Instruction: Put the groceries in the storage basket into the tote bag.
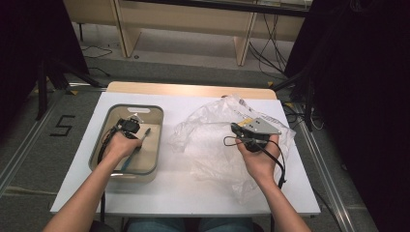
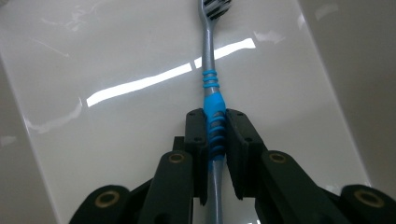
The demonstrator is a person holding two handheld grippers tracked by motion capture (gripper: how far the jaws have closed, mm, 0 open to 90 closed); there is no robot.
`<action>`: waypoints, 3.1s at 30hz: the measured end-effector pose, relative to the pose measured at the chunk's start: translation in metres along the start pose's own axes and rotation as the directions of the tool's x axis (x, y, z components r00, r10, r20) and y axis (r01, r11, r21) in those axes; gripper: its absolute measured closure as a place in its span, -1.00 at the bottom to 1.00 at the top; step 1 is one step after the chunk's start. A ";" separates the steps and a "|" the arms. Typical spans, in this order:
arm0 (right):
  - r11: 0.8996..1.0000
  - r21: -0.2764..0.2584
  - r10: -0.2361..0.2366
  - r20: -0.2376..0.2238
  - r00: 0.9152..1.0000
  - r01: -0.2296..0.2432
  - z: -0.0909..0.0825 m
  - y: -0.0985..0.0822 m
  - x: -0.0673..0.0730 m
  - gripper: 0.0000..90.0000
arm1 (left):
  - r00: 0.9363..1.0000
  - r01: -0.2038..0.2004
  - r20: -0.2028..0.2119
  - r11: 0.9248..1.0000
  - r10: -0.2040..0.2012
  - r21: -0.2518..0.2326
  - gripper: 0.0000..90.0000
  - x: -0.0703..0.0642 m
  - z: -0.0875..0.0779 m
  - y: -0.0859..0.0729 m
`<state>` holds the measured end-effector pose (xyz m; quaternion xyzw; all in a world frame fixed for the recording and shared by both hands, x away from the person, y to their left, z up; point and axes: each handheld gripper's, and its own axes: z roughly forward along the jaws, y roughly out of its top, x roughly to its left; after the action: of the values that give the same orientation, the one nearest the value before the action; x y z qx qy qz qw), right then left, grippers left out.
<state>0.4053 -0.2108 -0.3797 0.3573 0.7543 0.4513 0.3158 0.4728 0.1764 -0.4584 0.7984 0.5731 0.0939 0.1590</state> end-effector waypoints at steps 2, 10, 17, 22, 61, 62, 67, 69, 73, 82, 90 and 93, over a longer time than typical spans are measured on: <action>1.000 0.000 0.001 0.000 1.000 -0.001 0.000 0.000 0.000 1.00 | 1.000 0.000 0.000 1.000 0.000 -0.015 0.76 0.001 0.000 -0.001; 1.000 0.000 -0.001 0.001 1.000 0.001 0.001 -0.001 0.000 1.00 | 1.000 -0.004 -0.001 0.999 0.004 -0.044 0.76 0.002 -0.001 -0.003; 1.000 -0.002 0.003 0.001 1.000 -0.003 0.000 0.000 0.000 1.00 | 1.000 -0.002 0.003 0.996 0.002 -0.093 0.76 0.002 -0.008 -0.003; 1.000 -0.005 0.002 -0.001 1.000 -0.002 0.000 -0.001 0.000 1.00 | 1.000 0.006 0.025 0.987 -0.002 -0.161 0.76 0.006 -0.015 -0.004; 1.000 -0.005 0.002 -0.003 1.000 -0.002 0.001 -0.001 0.001 1.00 | 0.998 0.026 0.070 0.918 0.002 -0.396 0.76 0.006 -0.050 -0.015; 1.000 -0.005 0.001 -0.004 1.000 -0.001 0.001 -0.001 0.001 1.00 | 0.998 0.023 0.068 0.916 0.004 -0.401 0.76 0.006 -0.051 -0.015; 1.000 -0.006 0.003 -0.003 1.000 -0.003 0.001 -0.001 0.001 1.00 | 0.997 0.029 0.071 0.901 0.002 -0.432 0.76 0.003 -0.056 -0.017; 1.000 -0.007 0.001 -0.002 1.000 -0.001 0.001 -0.001 0.001 1.00 | 0.997 0.029 0.074 0.896 0.004 -0.442 0.76 0.002 -0.058 -0.017; 1.000 -0.005 0.002 -0.004 1.000 -0.002 0.002 -0.001 0.002 1.00 | 0.997 0.024 0.075 0.892 0.011 -0.450 0.76 -0.001 -0.061 -0.017; 1.000 -0.007 0.000 -0.003 1.000 0.000 0.001 -0.001 0.002 1.00 | 0.997 0.012 0.072 0.881 0.025 -0.474 0.76 -0.006 -0.068 -0.018; 1.000 -0.006 0.002 -0.005 1.000 -0.002 0.001 -0.001 0.002 1.00 | 0.996 0.010 0.079 0.864 0.035 -0.503 0.76 -0.012 -0.079 -0.019; 1.000 -0.006 0.001 -0.005 1.000 -0.001 0.001 -0.001 0.002 1.00 | 0.996 0.007 0.079 0.860 0.039 -0.510 0.76 -0.013 -0.081 -0.019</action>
<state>0.4051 -0.2089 -0.3814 0.3556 0.7536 0.4544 0.3150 0.4252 0.1813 -0.3895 0.7360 0.5137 0.2089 0.3884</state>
